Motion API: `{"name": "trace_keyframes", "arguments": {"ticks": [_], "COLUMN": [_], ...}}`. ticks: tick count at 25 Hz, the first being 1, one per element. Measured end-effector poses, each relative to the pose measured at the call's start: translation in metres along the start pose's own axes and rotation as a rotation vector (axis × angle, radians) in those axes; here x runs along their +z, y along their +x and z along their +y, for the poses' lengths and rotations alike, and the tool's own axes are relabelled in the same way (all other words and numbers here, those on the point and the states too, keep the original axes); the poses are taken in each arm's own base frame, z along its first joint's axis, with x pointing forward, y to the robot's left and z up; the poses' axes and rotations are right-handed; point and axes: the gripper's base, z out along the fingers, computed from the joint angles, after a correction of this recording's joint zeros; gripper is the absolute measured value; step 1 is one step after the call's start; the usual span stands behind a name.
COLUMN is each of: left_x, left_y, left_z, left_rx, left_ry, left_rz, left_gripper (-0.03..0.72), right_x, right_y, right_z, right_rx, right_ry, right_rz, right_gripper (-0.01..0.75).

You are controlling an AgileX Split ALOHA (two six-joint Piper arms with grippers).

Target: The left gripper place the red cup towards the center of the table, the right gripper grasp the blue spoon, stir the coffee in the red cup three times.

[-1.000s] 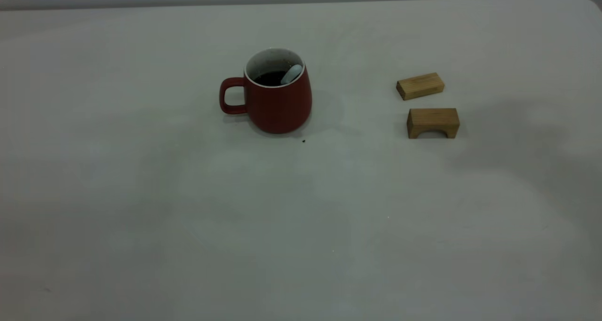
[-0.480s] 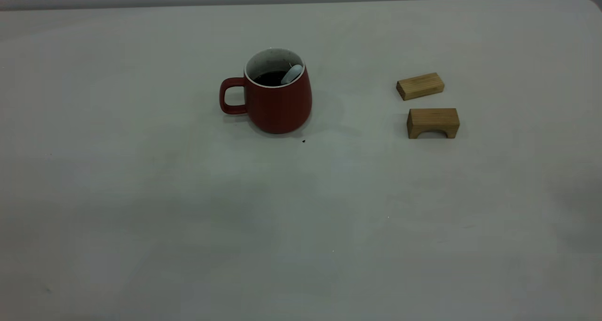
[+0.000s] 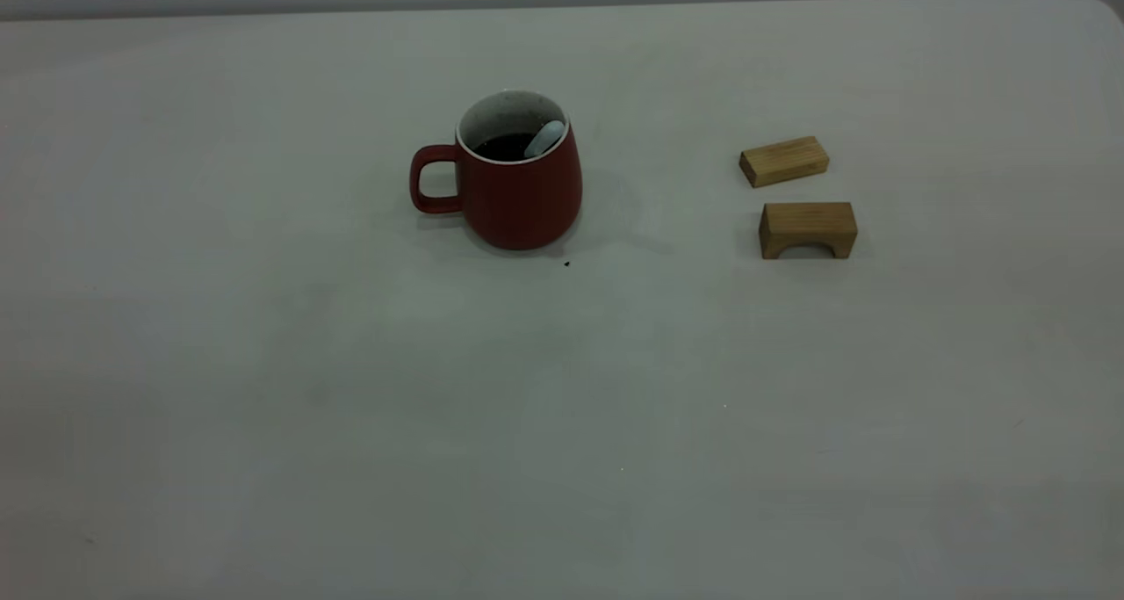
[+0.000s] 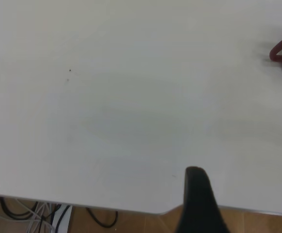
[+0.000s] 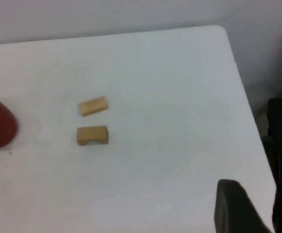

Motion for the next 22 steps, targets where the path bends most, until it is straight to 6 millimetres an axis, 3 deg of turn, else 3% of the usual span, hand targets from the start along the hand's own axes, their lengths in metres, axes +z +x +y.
{"name": "trace_keyframes", "arguments": {"ticks": [4,8,12,22], "left_x": [0.000,0.000,0.000,0.000], "left_y": [0.000,0.000,0.000,0.000], "left_z": [0.000,0.000,0.000,0.000], "left_rx": [0.000,0.000,0.002,0.002], "left_ry": [0.000,0.000,0.000,0.000], "left_rz": [0.000,0.000,0.000,0.000], "left_gripper": [0.555,0.555,0.555,0.555], "right_x": [0.011,0.017,0.025,0.025], "right_y": [0.041,0.058,0.066,0.066], "right_z": [-0.001,-0.001,-0.001,-0.001], "right_rx": [0.002,0.002,-0.006,-0.031], "right_ry": [-0.004,-0.003,-0.017,-0.047], "right_rz": [-0.018,0.010,0.059,0.058], "right_gripper": [0.236,0.236,0.236,0.237]}}
